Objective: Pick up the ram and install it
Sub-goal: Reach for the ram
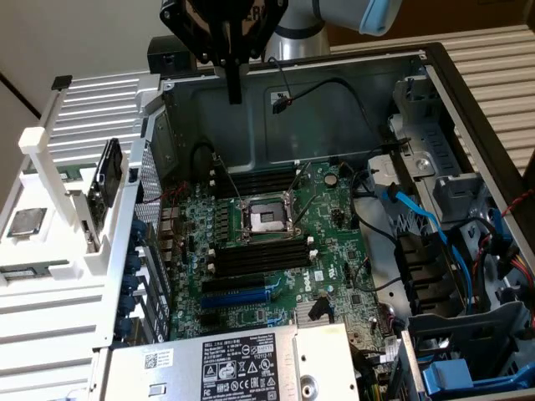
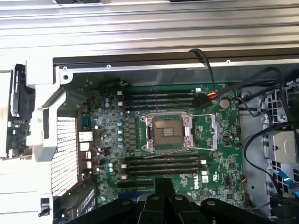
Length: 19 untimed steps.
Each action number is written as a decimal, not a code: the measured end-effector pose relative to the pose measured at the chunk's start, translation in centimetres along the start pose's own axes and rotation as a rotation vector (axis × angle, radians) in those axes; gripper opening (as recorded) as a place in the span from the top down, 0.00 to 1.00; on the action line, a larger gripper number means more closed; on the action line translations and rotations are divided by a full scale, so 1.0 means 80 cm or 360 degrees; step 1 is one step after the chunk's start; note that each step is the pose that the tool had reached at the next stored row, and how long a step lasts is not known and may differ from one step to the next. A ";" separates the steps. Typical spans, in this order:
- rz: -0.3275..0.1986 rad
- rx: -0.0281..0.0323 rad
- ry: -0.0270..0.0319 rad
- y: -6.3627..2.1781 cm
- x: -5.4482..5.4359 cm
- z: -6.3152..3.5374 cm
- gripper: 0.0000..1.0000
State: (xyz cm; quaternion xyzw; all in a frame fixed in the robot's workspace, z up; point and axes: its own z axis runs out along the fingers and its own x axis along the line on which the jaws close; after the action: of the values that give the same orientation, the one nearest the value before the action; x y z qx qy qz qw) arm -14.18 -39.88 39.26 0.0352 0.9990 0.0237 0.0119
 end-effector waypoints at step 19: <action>0.0000 -0.00001 -0.00001 -0.008 0.108 -0.003 0.90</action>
State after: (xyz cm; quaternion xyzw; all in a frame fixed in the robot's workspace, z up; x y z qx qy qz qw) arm -22.83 -39.88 39.26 0.0352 0.9990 0.0237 0.0119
